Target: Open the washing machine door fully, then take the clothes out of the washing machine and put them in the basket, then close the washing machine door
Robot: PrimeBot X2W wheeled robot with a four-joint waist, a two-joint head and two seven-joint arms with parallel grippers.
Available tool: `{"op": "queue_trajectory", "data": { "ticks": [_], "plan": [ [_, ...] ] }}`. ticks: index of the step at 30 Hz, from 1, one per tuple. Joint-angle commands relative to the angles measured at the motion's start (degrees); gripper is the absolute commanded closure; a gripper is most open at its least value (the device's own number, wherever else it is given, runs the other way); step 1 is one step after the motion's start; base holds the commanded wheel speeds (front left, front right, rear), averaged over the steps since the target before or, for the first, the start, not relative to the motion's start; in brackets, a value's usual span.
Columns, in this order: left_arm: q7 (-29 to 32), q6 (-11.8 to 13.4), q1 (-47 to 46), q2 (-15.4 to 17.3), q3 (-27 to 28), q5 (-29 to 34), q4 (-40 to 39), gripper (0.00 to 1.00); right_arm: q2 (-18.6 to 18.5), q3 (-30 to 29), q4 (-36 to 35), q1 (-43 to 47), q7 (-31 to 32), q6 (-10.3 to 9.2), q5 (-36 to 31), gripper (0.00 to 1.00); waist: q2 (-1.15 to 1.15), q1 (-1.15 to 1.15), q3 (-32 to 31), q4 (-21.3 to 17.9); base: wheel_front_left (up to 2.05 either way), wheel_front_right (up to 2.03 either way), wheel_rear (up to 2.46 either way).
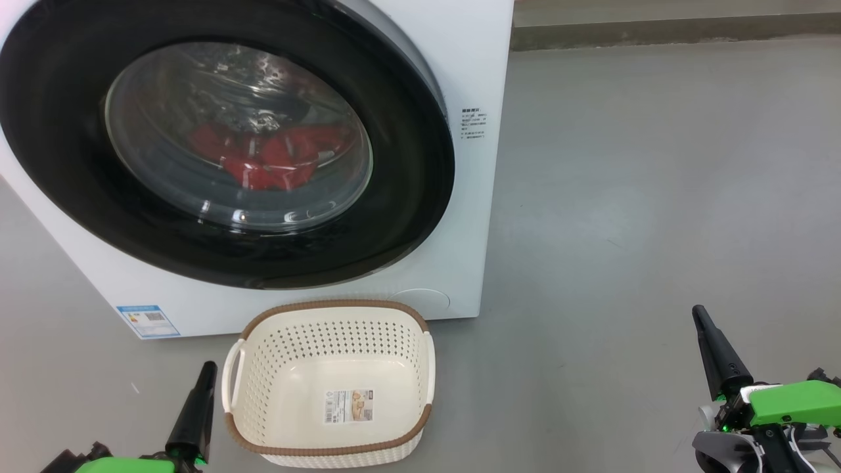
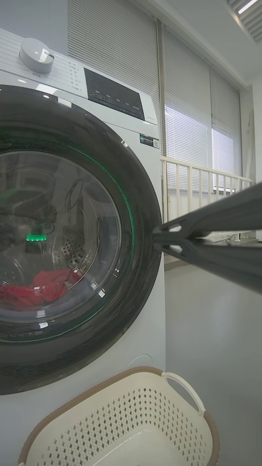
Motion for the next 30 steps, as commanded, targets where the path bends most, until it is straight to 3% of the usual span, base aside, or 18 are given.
{"op": "queue_trajectory", "data": {
  "ticks": [1, 30],
  "plan": [
    [0.5, -0.4, -2.3, 0.6, 2.1, 0.6, -1.2, 1.00, -0.3, 0.9, -1.6, -2.4, 0.4, 0.03, -0.5, 1.00, 0.00, 0.00, 0.0, 0.0, 0.00, 0.00, 0.00],
    [0.6, -0.4, -2.3, 0.4, 2.3, 0.8, -1.2, 1.00, -0.2, 0.6, -1.6, -2.4, 0.6, 0.03, -0.6, 1.00, 0.00, 0.00, 0.0, 0.0, 0.00, 0.00, 0.00]
  ]
}}
